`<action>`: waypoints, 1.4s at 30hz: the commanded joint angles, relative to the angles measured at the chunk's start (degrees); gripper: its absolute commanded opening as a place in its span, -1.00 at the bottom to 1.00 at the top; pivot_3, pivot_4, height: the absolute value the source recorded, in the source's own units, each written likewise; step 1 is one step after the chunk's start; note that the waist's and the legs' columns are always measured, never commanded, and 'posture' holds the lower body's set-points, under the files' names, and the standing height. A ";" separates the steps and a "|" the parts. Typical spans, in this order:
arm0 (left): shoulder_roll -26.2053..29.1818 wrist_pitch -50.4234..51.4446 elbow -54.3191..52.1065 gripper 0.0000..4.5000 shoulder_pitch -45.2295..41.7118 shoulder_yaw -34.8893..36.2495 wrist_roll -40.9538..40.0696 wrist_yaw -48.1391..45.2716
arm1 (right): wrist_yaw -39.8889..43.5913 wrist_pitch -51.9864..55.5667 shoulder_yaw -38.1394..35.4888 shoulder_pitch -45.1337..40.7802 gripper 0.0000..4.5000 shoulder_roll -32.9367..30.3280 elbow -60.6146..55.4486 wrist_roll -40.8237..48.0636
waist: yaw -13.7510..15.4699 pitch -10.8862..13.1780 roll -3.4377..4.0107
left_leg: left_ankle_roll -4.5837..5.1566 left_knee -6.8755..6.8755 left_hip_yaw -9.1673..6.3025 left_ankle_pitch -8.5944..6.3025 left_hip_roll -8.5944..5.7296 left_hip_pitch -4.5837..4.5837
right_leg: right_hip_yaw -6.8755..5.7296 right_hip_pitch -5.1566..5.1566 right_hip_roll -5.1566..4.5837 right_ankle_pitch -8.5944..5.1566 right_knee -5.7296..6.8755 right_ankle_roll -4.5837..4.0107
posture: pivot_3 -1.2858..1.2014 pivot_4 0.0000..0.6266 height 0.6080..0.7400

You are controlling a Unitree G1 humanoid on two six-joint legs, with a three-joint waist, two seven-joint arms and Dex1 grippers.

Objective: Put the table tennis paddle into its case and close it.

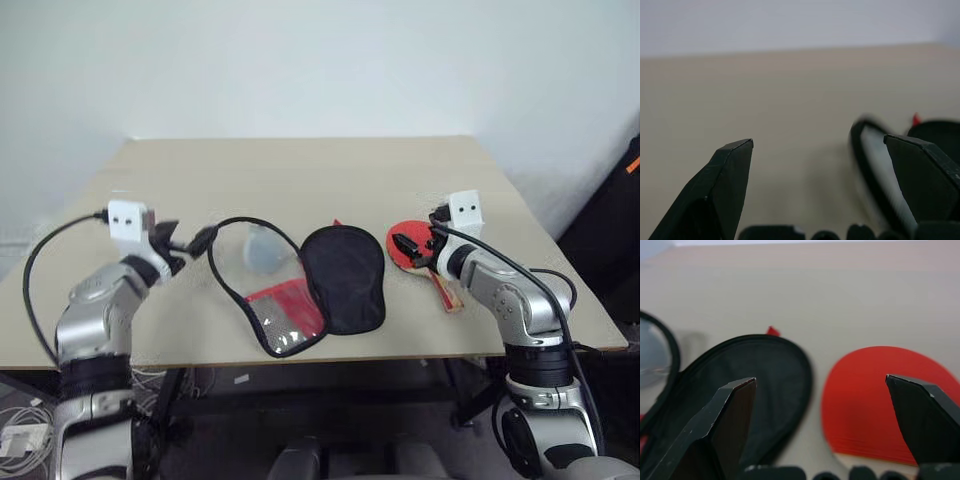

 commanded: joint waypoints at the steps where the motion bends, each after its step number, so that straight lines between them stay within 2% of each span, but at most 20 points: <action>1: 1.85 0.66 -4.01 0.98 0.26 1.98 -1.00 0.07 | 0.03 -2.68 0.11 -1.49 1.00 1.16 0.71 -0.21 | 0.30 0.00 -0.02 | -0.06 0.01 -0.03 -0.04 0.00 0.00 | -0.03 -0.03 0.00 -0.05 -0.01 0.08 | 0.03 -1.00 0.99; 7: 2.77 1.65 -4.19 0.98 -0.68 2.58 -1.87 -0.69 | -1.67 -2.55 -0.54 -1.58 1.00 3.56 0.46 0.12 | 0.27 0.00 -0.01 | -0.20 0.00 -0.01 -0.12 -0.04 -0.01 | -0.01 -0.02 -0.04 0.00 -0.02 -0.01 | 0.03 -1.00 0.99; 13: 3.80 -1.96 -1.51 0.98 -2.40 2.26 -0.98 -2.72 | -1.95 -1.37 -0.39 0.40 1.00 2.67 -2.03 -0.02 | 0.28 0.01 -0.01 | -0.20 0.00 0.03 -0.11 -0.02 0.00 | -0.02 -0.04 0.00 -0.01 -0.01 0.01 | 0.03 -1.00 0.99; 17: 4.23 -3.90 -1.03 0.98 -2.78 2.24 -1.72 -5.07 | -1.59 -0.96 -0.11 1.24 1.00 1.23 -2.84 -0.43 | 0.28 0.01 -0.01 | -0.20 0.00 0.03 -0.11 -0.02 0.00 | -0.02 -0.04 -0.01 -0.01 -0.02 0.01 | 0.03 -1.00 0.99; 23: 3.63 -6.09 -2.49 0.98 -2.22 0.82 -0.90 -6.53 | 1.49 -1.21 -1.71 2.87 1.00 -4.80 -3.25 0.08 | 0.30 0.01 0.00 | -0.20 -0.01 0.06 -0.11 -0.02 -0.01 | -0.02 -0.02 -0.03 -0.07 -0.04 0.09 | 0.03 -1.00 0.99; 32: 3.12 -5.95 -7.87 0.98 -0.07 -1.86 -1.73 -8.95 | 8.45 -4.72 -2.51 5.07 1.00 -15.12 4.21 -1.13 | 0.27 0.03 -0.04 | -0.18 0.00 0.29 -0.10 0.02 -0.02 | -0.03 0.06 -0.03 -0.10 -0.07 0.06 | 0.03 -1.00 0.99; 37: 2.02 -5.85 -9.27 0.98 -0.59 -3.13 -2.14 -10.31 | 9.49 -6.12 -1.74 5.42 1.00 -15.53 9.34 -2.12 | 0.29 0.04 -0.04 | 0.00 0.00 0.59 0.00 0.06 -0.01 | 0.00 0.05 -0.03 -0.10 -0.07 0.05 | 0.03 -1.00 0.99; 42: 1.79 -6.91 -7.77 0.98 -2.33 -3.51 -1.59 -10.78 | 8.46 -6.92 -0.39 5.80 1.00 -13.35 13.92 -3.69 | 0.28 0.06 -0.08 | 0.02 0.01 0.63 0.01 0.08 -0.01 | 0.03 0.05 -0.01 -0.10 -0.06 0.05 | 0.03 -1.00 0.99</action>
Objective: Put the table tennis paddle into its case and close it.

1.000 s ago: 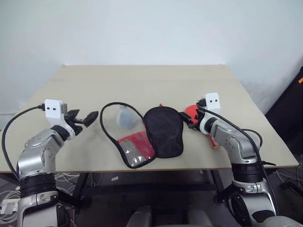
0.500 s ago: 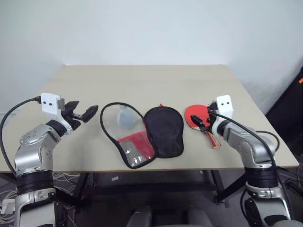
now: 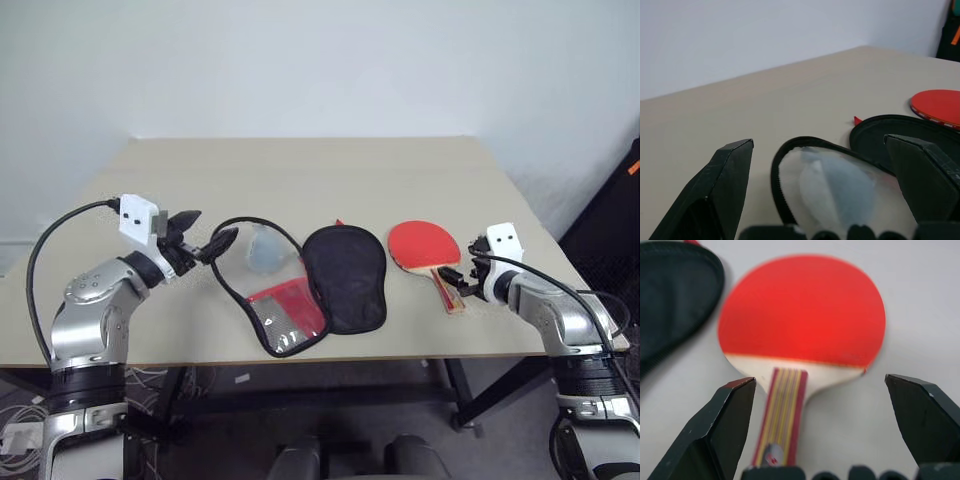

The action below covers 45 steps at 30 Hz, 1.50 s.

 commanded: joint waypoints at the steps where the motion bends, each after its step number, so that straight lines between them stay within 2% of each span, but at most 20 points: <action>1: 0.31 -1.50 -0.33 0.98 -2.43 0.37 -0.40 -0.30 | -0.81 -1.44 -0.07 -0.63 1.00 1.37 1.70 -1.00 | 0.01 0.00 0.00 | 0.00 0.00 0.01 0.00 0.00 0.00 | 0.00 0.00 0.00 0.00 0.00 0.00 | 0.03 -1.00 0.99; 9: -0.52 -3.18 1.14 0.98 -2.69 -0.47 0.41 -0.54 | -4.70 0.59 1.33 0.36 1.00 6.75 0.88 -2.71 | -0.02 -0.01 -0.03 | 0.01 0.00 0.03 0.00 0.01 0.02 | 0.03 0.00 0.01 0.01 0.02 0.01 | 0.03 -1.00 0.99; 12: -0.56 -3.65 1.72 1.00 -2.85 -0.64 0.48 -0.54 | -6.83 0.71 0.65 0.39 0.76 8.13 0.67 -3.46 | -0.09 -0.02 -0.05 | 0.01 0.01 0.05 0.00 0.04 0.04 | 0.04 0.00 0.03 0.02 0.02 0.00 | 0.03 -1.00 0.99; 17: -0.36 -4.37 3.05 1.00 -3.35 -0.90 0.56 -0.53 | -9.52 -0.41 -0.54 -0.52 0.01 9.47 1.26 -4.93 | -0.36 -0.02 -0.06 | -0.01 0.02 0.09 0.00 0.11 0.09 | 0.04 0.02 0.06 0.06 0.03 -0.05 | 0.03 -1.00 0.99; 21: -0.28 -5.08 3.97 1.00 -3.48 -1.08 0.79 -0.65 | -10.85 -0.62 -1.55 -1.69 -0.49 10.12 1.72 -5.20 | -0.32 -0.02 -0.07 | -0.03 0.10 0.13 -0.02 0.11 0.10 | 0.04 0.06 0.05 0.09 0.03 -0.09 | 0.03 -1.00 0.99; 29: -0.79 -6.27 5.35 1.00 -3.71 -1.70 1.43 -0.46 | -17.16 -3.13 -7.89 -8.16 -0.49 17.90 -2.95 -0.90 | -0.33 0.05 0.04 | 0.02 0.00 0.15 0.02 0.10 -0.01 | 0.10 -0.13 0.06 0.10 0.07 -0.09 | 0.03 -1.00 0.99; 34: -0.82 -6.61 6.15 1.00 -4.32 -1.98 1.73 -0.49 | -14.96 3.25 -2.91 -9.33 -0.49 23.26 -10.48 2.11 | -0.36 0.05 0.04 | 0.03 -0.07 0.21 0.02 0.16 0.00 | 0.17 -0.22 0.10 0.10 0.09 -0.09 | 0.03 -1.00 0.99; 39: -0.94 -6.45 6.02 1.00 -4.33 -1.95 1.97 -0.58 | -13.84 10.84 3.48 -7.92 -0.49 26.07 -15.54 3.73 | -0.17 0.04 0.03 | 0.03 -0.06 0.20 0.02 0.13 -0.02 | 0.16 -0.22 0.08 0.13 0.09 -0.14 | 0.03 -1.00 0.99; 45: -0.87 -6.08 5.63 1.00 -3.91 -1.84 2.07 -0.60 | -15.54 15.24 6.47 -5.14 -0.49 28.29 -16.20 3.20 | 0.03 0.03 0.00 | -0.04 -0.05 0.14 -0.02 0.06 -0.05 | 0.13 -0.33 0.03 0.16 0.08 -0.19 | 0.03 -1.00 0.99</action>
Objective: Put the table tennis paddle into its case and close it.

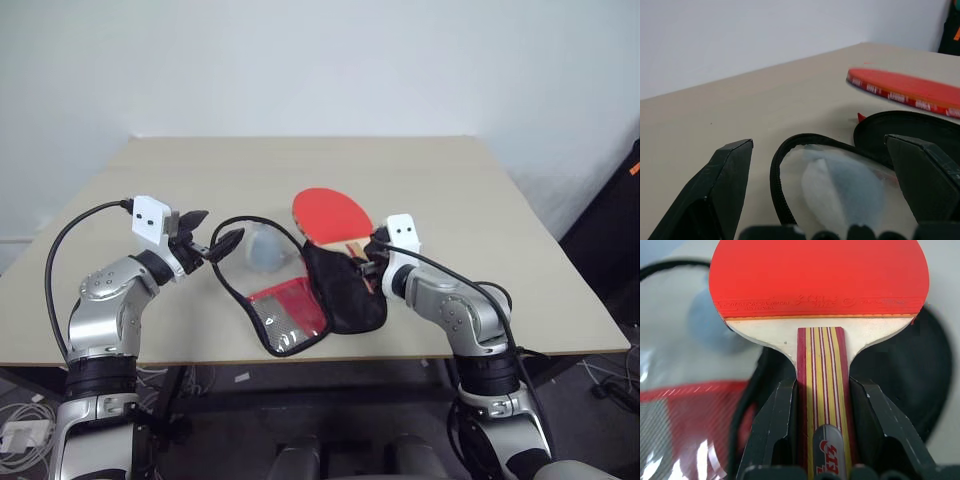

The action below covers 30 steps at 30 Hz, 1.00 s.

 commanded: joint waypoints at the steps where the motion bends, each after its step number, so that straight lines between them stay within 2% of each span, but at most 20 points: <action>1: 0.27 -0.68 -1.07 1.00 -1.28 0.41 -0.28 -0.15 | -1.73 1.38 -0.26 0.28 -0.49 0.67 -2.25 -0.41 | -0.03 0.00 0.00 | 0.00 0.00 0.01 0.00 0.01 0.00 | 0.00 -0.01 0.00 0.00 0.00 0.00 | 0.03 -1.00 0.99; 9: 0.25 -0.36 -1.42 1.00 -1.08 0.33 -0.32 -0.16 | -6.01 4.94 -1.26 0.58 -0.49 2.23 0.43 -2.54 | -0.09 0.00 0.01 | 0.01 -0.01 0.09 0.01 0.06 -0.04 | 0.03 -0.13 0.04 0.00 0.04 0.01 | 0.03 -1.00 0.99; 19: -0.19 -0.30 -2.21 1.00 -0.64 0.29 -0.45 0.11 | -6.55 5.81 -1.36 -0.34 -0.49 2.53 2.09 -3.48 | -0.09 0.00 0.00 | 0.02 -0.01 0.09 0.01 0.05 -0.04 | 0.03 -0.13 0.04 -0.02 0.03 0.04 | 0.03 -1.00 0.99; 30: -0.30 0.33 -3.53 1.00 0.21 0.56 -0.58 0.55 | -9.61 9.62 -4.47 -5.91 -0.49 7.79 5.72 -4.04 | -0.11 0.00 0.00 | 0.01 -0.01 0.09 0.02 0.07 -0.04 | 0.04 -0.16 0.05 0.02 0.05 -0.03 | 0.03 -1.00 0.99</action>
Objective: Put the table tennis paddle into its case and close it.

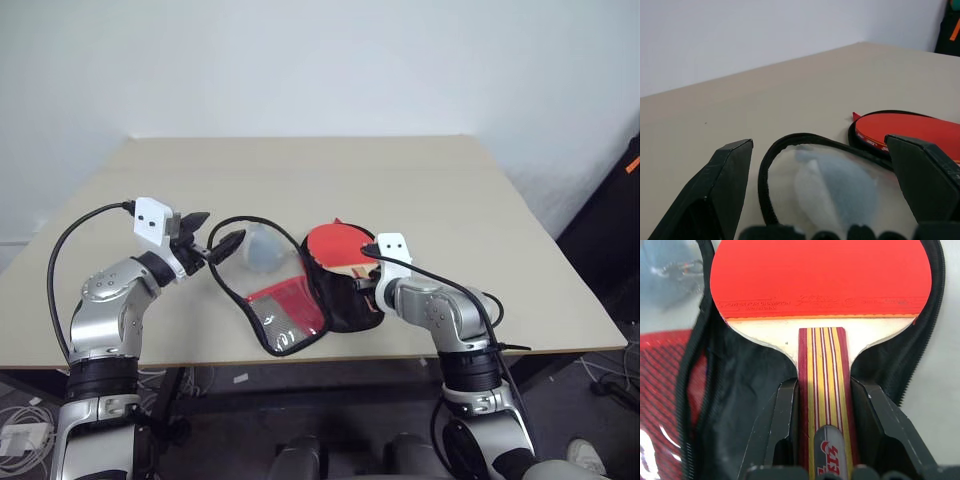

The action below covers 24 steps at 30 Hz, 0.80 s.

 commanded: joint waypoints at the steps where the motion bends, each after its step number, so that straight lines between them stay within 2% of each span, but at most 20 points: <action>1: 0.11 -0.03 -2.84 1.00 -0.05 0.61 -0.58 0.46 | -0.77 1.53 -1.51 -3.60 -0.49 1.87 -0.08 0.27 | -0.02 0.00 0.00 | 0.00 0.00 0.01 0.00 0.00 0.00 | 0.01 0.00 0.00 0.06 0.00 -0.10 | 0.03 -1.00 0.99; 16: -0.05 0.63 -4.50 1.00 1.33 0.76 -0.85 1.18 | -3.38 10.64 -2.83 -6.13 -0.49 5.71 1.03 -0.73 | -0.23 -0.01 -0.01 | -0.01 -0.02 0.02 -0.01 0.00 0.01 | -0.01 -0.01 -0.01 0.06 0.00 -0.10 | 0.03 -1.00 0.99; 24: -0.44 0.80 -4.51 1.00 1.25 0.49 -0.69 1.22 | -10.02 10.73 -9.93 -9.32 -0.49 9.90 5.77 -2.04 | 0.32 -0.02 -0.01 | -0.08 -0.01 -0.13 -0.05 -0.11 0.01 | -0.12 0.10 -0.08 0.06 -0.04 -0.10 | 0.03 -1.00 0.99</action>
